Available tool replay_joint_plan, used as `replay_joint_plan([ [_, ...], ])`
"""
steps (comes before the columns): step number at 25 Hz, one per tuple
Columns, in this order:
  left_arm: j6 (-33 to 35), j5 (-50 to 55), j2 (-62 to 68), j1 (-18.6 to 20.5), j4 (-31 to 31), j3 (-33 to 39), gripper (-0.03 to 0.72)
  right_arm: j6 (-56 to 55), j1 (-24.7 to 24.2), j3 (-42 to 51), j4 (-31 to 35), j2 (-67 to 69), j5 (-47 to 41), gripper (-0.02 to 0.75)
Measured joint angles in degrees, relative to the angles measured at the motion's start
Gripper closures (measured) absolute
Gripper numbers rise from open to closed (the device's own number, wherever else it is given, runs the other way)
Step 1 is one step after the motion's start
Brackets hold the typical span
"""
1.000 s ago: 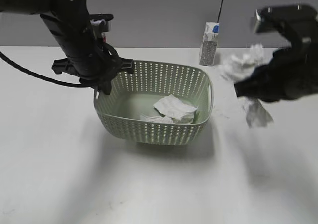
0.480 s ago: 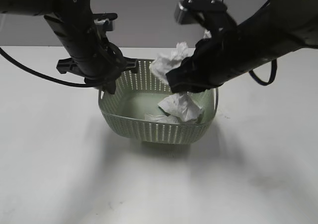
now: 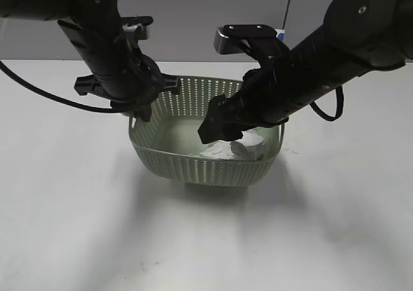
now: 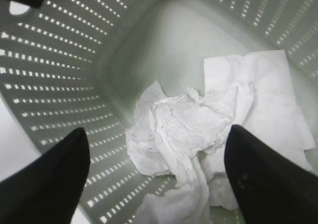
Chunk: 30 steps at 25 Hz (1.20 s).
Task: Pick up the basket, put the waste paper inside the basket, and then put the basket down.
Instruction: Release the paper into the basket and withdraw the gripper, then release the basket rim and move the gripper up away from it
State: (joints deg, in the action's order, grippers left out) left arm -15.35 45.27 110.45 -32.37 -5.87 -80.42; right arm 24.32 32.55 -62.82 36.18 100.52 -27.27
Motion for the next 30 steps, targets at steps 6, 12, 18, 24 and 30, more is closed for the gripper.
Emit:
replay_joint_plan([
  [6,0.00,-0.03,0.00,0.00,0.00,0.00,0.688,-3.33,0.00,-3.97,-8.06,-0.93,-4.51,0.106],
  [12,0.00,-0.30,0.00,0.00,-1.16,0.00,0.688,-18.96,-5.03,-8.72,-28.08,-5.56,-8.25,0.112],
  [18,0.00,-3.25,0.70,0.00,-3.84,-0.89,0.688,-21.45,-20.40,-9.65,-32.33,-9.72,-14.21,0.127],
  [24,-0.07,-2.09,7.91,0.00,-4.33,-5.67,0.688,-21.47,-34.29,-9.65,-33.11,-14.46,-17.55,0.141],
  [30,-0.17,-4.30,9.97,0.27,-4.78,-6.67,0.585,-21.47,-36.70,-9.65,-32.68,-16.89,-18.07,0.144],
])
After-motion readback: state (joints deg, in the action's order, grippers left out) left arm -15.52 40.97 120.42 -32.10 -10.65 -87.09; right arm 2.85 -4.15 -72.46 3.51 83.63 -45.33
